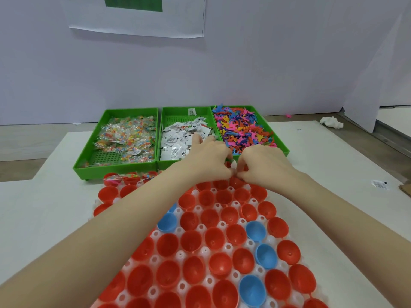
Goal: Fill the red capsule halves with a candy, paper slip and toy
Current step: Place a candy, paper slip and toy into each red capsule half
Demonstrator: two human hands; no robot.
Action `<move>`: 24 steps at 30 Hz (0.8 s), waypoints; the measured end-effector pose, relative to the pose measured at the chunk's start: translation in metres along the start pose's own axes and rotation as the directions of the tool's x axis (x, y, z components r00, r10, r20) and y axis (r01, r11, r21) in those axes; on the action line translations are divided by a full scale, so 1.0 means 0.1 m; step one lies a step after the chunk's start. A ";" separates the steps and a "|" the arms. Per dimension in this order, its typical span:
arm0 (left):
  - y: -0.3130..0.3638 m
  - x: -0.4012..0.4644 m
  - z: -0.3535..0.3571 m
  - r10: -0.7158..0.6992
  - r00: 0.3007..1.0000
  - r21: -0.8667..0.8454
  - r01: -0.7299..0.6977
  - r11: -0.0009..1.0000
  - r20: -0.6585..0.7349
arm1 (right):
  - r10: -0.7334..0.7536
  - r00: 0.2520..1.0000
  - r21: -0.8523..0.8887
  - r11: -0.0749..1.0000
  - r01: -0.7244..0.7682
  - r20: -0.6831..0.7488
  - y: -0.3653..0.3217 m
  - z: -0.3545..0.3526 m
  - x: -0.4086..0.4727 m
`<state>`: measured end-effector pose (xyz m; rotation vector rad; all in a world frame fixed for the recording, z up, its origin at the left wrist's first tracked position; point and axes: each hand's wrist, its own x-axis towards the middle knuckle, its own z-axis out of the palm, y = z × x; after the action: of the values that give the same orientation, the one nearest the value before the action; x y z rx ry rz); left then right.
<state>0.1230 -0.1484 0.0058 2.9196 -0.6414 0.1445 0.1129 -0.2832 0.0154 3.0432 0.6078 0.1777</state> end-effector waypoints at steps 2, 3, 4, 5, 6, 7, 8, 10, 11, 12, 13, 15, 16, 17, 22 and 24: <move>-0.02 0.00 0.00 0.013 1.000 0.005 -0.013 1.000 0.015 | 0.029 0.999 0.049 0.998 -0.030 0.031 0.02 0.00 0.00; -0.02 0.01 0.01 0.016 1.000 0.007 -0.016 1.000 0.020 | 0.040 0.998 0.062 0.997 -0.042 0.040 0.02 0.01 0.00; -0.02 0.01 0.01 0.016 1.000 0.007 -0.016 1.000 0.025 | 0.052 0.998 0.070 0.996 -0.055 0.043 0.03 0.01 0.00; -0.02 0.01 0.02 0.015 1.000 0.006 -0.016 1.000 0.027 | 0.067 0.997 0.075 0.995 -0.070 0.041 0.02 0.02 0.00; -0.02 0.01 0.02 0.016 1.000 0.007 -0.016 1.000 0.026 | 0.083 0.996 0.077 0.993 -0.085 0.031 0.02 0.03 0.00; -0.02 0.01 0.03 0.017 1.000 0.009 -0.017 1.000 0.026 | 0.096 0.995 0.076 0.992 -0.098 0.018 0.02 0.03 -0.01; -0.02 0.01 0.03 0.018 1.000 0.012 -0.019 1.000 0.025 | 0.105 0.994 0.074 0.992 -0.105 0.005 0.02 0.03 -0.01; -0.03 0.01 0.03 0.022 0.999 0.021 -0.023 1.000 0.024 | 0.109 0.994 0.067 0.992 -0.108 -0.004 0.00 0.02 -0.02; -0.03 0.00 0.03 0.026 0.999 0.028 -0.027 0.999 0.026 | 0.111 0.994 0.068 0.991 -0.111 0.001 -0.01 0.01 -0.03; -0.03 0.00 0.03 0.031 0.999 0.038 -0.033 0.999 0.029 | 0.119 0.993 0.077 0.990 -0.120 0.011 -0.02 0.00 -0.03; -0.03 -0.01 0.03 0.038 0.999 0.047 -0.040 0.998 0.033 | 0.134 0.991 0.096 0.986 -0.135 0.026 -0.03 -0.02 -0.03; -0.03 -0.02 0.04 0.044 0.998 0.059 -0.046 0.997 0.039 | 0.177 0.982 0.151 0.971 -0.185 0.067 -0.04 -0.04 -0.03; -0.03 -0.02 0.04 0.041 0.998 0.061 -0.044 0.997 0.044 | 0.198 0.976 0.178 0.961 -0.211 0.084 -0.04 -0.04 -0.03; -0.03 -0.02 0.04 0.035 0.998 0.054 -0.038 0.998 0.050 | 0.216 0.971 0.204 0.951 -0.232 0.098 -0.04 -0.04 -0.03; -0.03 -0.03 0.03 0.012 0.998 0.026 -0.014 1.000 0.058 | 0.279 0.952 0.242 0.922 -0.302 0.127 -0.02 -0.04 -0.05; -0.04 -0.03 0.03 0.001 0.998 0.024 -0.002 1.000 0.059 | 0.295 0.952 0.192 0.932 -0.306 0.083 -0.02 -0.03 -0.07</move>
<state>0.1219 -0.1440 0.0016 2.9561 -0.6548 0.0660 0.1054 -0.2838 0.0179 3.3121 0.1586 0.0426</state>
